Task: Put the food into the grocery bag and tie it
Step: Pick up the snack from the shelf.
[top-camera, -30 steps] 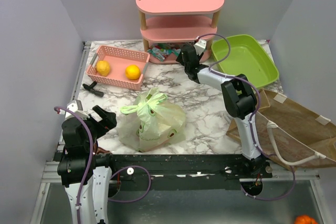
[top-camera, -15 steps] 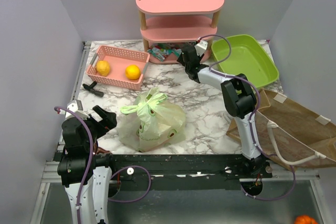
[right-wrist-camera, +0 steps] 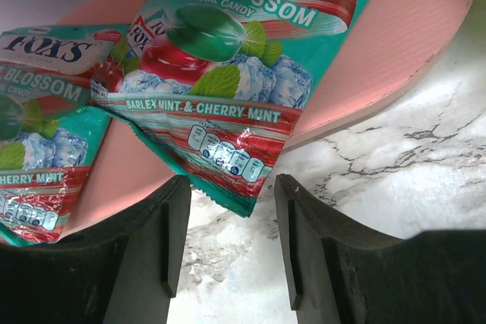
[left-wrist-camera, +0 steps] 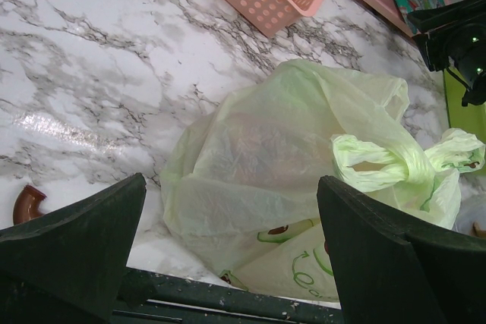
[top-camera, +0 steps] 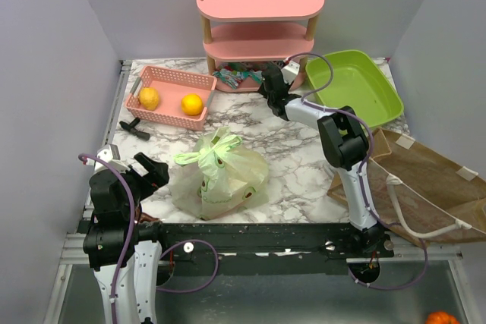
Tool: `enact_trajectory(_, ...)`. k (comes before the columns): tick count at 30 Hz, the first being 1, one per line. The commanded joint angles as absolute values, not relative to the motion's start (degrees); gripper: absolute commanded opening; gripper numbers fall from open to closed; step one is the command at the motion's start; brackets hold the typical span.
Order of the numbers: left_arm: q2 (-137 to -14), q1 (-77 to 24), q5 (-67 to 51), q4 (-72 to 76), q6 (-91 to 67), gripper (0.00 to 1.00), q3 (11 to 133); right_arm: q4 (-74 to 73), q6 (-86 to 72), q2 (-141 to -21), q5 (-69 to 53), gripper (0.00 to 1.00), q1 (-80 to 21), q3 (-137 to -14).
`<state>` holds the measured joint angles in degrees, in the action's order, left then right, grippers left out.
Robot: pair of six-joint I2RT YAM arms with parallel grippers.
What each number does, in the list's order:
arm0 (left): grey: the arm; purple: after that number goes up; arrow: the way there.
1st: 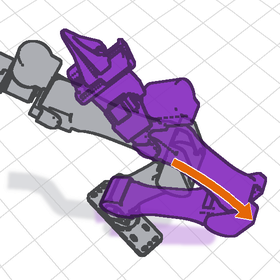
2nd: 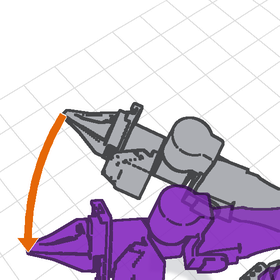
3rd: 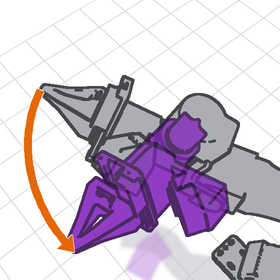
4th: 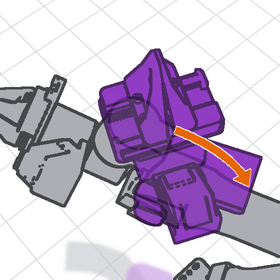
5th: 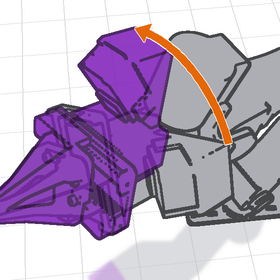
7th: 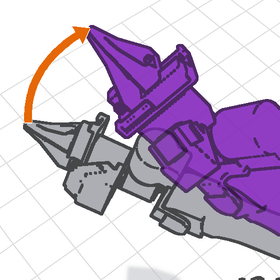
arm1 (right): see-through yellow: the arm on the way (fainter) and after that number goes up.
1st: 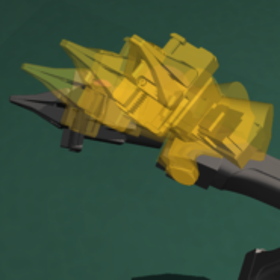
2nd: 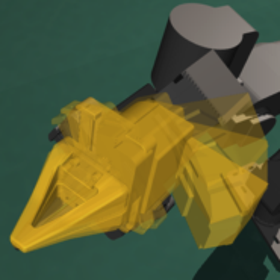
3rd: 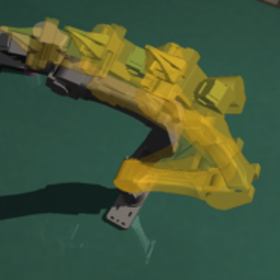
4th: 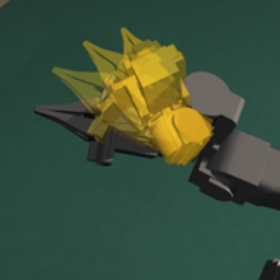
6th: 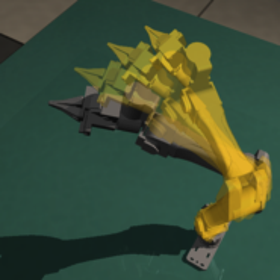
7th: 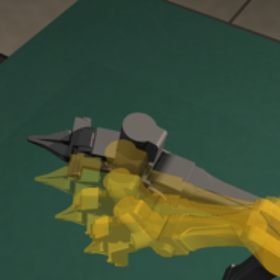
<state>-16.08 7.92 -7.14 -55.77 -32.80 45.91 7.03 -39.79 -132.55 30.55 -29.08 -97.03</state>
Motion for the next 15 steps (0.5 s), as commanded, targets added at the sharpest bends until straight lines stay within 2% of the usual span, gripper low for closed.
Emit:
enact_trajectory(1, -15.9, 8.5, -8.3, -54.8, -32.3, 0.97, 45.3, 6.7, -40.3, -134.4, 30.4, 0.5, -28.5, -98.2)
enact_trajectory(4, -16.0, 8.6, -8.3, -54.8, -32.3, 0.97, 45.3, 6.8, -39.4, -134.7, 29.6, 0.34, -28.5, -98.9)
enact_trajectory(9, -15.9, 8.6, -8.3, -54.8, -32.2, 0.97, 45.2, 6.7, -38.9, -134.7, 29.3, 0.18, -28.4, -99.2)
enact_trajectory(12, -15.9, 8.7, -8.3, -54.8, -32.3, 0.97, 45.2, 6.6, -38.7, -134.3, 28.7, 0.03, -28.4, -98.8)
enact_trajectory(15, -15.8, 8.7, -8.3, -54.7, -32.3, 0.97, 45.3, 6.2, -38.8, -133.2, 28.1, 0.01, -28.4, -97.9)
